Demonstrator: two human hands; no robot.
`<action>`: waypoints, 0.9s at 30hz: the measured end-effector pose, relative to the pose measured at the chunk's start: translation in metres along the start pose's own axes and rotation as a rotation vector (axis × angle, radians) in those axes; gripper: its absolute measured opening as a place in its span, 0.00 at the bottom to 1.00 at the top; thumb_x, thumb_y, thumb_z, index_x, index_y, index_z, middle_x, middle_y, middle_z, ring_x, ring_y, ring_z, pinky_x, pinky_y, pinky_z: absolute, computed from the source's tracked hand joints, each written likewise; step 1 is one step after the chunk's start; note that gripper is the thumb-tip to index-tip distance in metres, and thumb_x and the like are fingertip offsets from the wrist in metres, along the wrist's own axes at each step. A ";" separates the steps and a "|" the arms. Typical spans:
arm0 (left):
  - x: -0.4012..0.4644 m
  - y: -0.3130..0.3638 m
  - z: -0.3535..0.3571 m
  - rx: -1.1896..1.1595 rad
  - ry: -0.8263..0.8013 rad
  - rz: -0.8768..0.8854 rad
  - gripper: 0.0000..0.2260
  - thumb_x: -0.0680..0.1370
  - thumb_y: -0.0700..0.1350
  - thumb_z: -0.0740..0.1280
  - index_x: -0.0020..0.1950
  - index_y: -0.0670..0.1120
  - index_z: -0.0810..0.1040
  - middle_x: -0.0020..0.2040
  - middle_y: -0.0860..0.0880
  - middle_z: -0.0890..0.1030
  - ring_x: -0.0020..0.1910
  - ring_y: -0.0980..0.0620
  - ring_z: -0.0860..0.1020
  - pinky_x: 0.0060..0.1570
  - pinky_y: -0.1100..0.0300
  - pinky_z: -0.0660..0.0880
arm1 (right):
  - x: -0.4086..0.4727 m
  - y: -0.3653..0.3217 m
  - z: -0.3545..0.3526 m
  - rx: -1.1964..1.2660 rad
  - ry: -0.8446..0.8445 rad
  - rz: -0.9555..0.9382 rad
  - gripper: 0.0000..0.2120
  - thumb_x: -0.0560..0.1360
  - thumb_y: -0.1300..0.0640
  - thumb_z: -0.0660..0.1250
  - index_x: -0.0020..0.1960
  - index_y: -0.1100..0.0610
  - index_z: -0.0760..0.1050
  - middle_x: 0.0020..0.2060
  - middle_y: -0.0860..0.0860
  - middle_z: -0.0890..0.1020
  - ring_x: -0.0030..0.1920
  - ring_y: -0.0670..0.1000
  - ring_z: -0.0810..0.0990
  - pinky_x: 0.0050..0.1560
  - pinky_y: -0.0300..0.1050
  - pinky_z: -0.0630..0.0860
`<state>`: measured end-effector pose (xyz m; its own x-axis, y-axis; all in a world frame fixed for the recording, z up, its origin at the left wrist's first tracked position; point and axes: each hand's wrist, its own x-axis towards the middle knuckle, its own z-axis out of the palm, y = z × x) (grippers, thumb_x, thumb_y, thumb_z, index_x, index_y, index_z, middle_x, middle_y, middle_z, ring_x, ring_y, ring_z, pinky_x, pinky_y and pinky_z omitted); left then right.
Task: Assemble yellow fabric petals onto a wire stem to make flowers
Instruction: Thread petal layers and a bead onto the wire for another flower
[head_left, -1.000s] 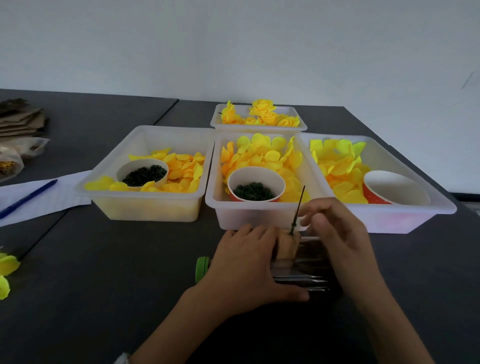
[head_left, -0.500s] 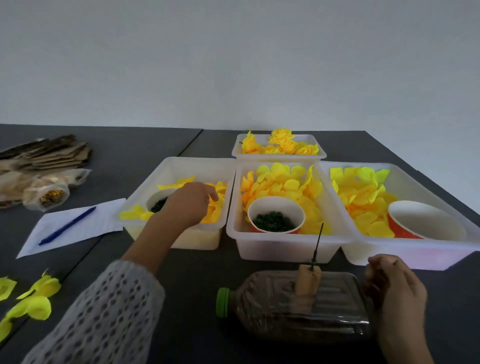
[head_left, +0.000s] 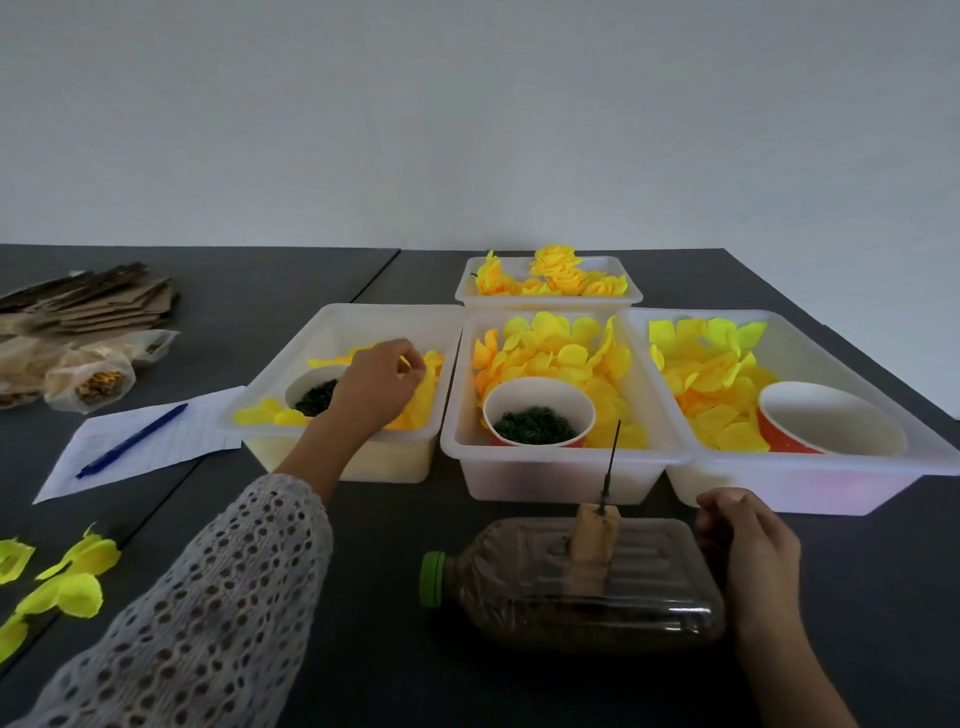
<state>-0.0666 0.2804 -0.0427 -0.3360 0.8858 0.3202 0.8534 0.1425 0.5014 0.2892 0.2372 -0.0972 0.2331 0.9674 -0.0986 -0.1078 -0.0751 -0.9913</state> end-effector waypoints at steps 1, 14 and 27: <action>-0.001 0.003 -0.003 -0.041 0.047 0.002 0.03 0.79 0.45 0.65 0.46 0.50 0.76 0.49 0.48 0.80 0.37 0.52 0.78 0.36 0.58 0.79 | 0.000 0.000 -0.001 0.009 -0.010 0.004 0.11 0.79 0.61 0.60 0.41 0.61 0.77 0.34 0.55 0.75 0.38 0.54 0.74 0.40 0.48 0.71; -0.080 0.147 -0.039 -0.801 -0.020 0.248 0.11 0.77 0.36 0.68 0.54 0.47 0.70 0.34 0.59 0.80 0.26 0.60 0.76 0.25 0.68 0.70 | -0.002 -0.002 -0.005 0.044 -0.105 0.005 0.11 0.79 0.61 0.59 0.43 0.63 0.76 0.34 0.57 0.74 0.38 0.56 0.72 0.40 0.49 0.70; -0.105 0.166 -0.035 -0.826 -0.253 0.131 0.06 0.80 0.40 0.66 0.51 0.48 0.81 0.47 0.45 0.84 0.41 0.55 0.79 0.35 0.63 0.75 | 0.006 0.006 -0.007 0.052 -0.122 -0.017 0.13 0.79 0.60 0.60 0.38 0.58 0.78 0.29 0.50 0.77 0.35 0.52 0.74 0.38 0.47 0.72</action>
<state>0.0957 0.1957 0.0353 -0.0733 0.9581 0.2769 0.2845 -0.2461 0.9266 0.2967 0.2403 -0.1047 0.1164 0.9909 -0.0672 -0.1557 -0.0486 -0.9866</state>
